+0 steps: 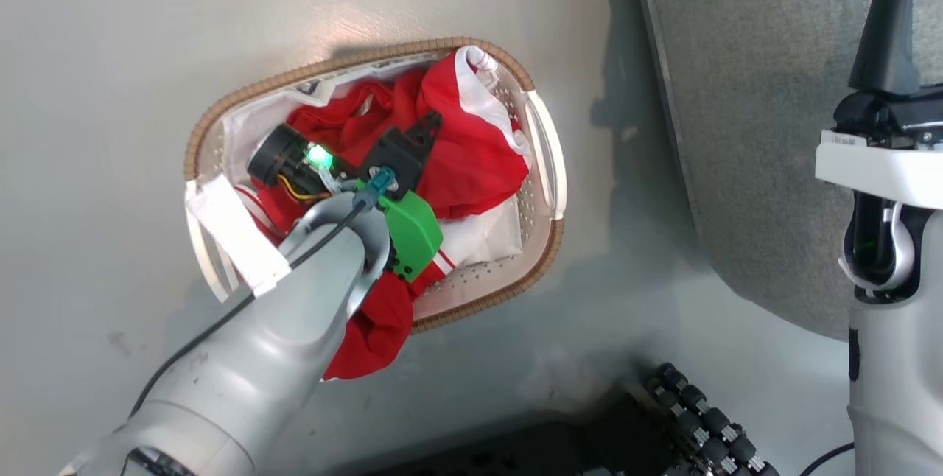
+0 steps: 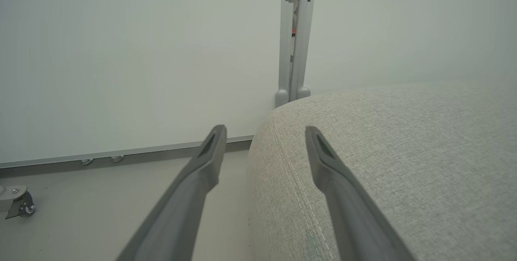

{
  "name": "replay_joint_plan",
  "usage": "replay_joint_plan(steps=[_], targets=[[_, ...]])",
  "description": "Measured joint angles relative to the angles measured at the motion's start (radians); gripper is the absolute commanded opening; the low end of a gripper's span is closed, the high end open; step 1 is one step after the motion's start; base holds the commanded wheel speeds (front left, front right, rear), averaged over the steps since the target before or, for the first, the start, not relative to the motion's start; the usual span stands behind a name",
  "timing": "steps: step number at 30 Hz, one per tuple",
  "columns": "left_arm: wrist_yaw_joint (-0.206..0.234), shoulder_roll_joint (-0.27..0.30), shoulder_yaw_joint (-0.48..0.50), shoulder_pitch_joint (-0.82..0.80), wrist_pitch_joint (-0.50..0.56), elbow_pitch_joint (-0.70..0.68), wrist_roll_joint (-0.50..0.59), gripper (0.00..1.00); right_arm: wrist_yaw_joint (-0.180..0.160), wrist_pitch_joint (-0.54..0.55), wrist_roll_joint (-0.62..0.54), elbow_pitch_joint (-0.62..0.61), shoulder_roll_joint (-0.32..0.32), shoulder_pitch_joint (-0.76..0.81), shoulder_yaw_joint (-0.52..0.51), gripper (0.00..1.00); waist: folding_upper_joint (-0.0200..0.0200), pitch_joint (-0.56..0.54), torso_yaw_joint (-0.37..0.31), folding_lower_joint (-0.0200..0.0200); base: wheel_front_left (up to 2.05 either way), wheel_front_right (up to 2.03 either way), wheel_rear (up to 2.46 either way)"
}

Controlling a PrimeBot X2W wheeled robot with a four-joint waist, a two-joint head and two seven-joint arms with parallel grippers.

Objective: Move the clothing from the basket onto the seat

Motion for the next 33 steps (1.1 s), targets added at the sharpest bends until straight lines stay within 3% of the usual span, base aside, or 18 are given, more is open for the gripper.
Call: replay_joint_plan(steps=[10, 25, 28, 31, 33], targets=[[0.007, 0.013, 0.062, 0.141, -0.002, -0.150, 0.030, 0.00, 0.000, 0.000, -0.036, 0.026, 0.000, 0.058, 0.008, 1.00, 0.0000, -0.123, 0.031, 0.0000, 0.00, 0.00, 0.00], [-0.014, -0.018, 0.144, 0.288, -0.002, -0.270, 0.080, 0.00, 0.000, 0.000, -0.098, 0.055, 0.000, 0.164, 0.012, 1.00, 0.0000, -0.330, 0.067, -0.0001, 0.00, 0.00, 0.00], [-0.017, -0.022, 0.168, 0.324, -0.002, -0.340, 0.089, 0.89, 0.000, 0.000, -0.107, 0.059, 0.000, 0.187, 0.010, 1.00, 0.0000, -0.370, 0.077, -0.0001, 0.00, 0.00, 0.00], [-0.026, -0.024, 0.190, 0.369, -0.002, -0.404, 0.100, 0.88, 0.000, 0.000, -0.115, 0.064, 0.000, 0.209, 0.005, 1.00, 0.0000, -0.408, 0.089, -0.0001, 0.00, 0.00, 0.00], [-0.027, -0.026, 0.208, 0.398, -0.002, -0.453, 0.112, 1.00, 0.000, 0.000, -0.122, 0.067, 0.000, 0.221, 0.004, 1.00, 0.0000, -0.433, 0.099, -0.0001, 0.00, 0.00, 0.00]])
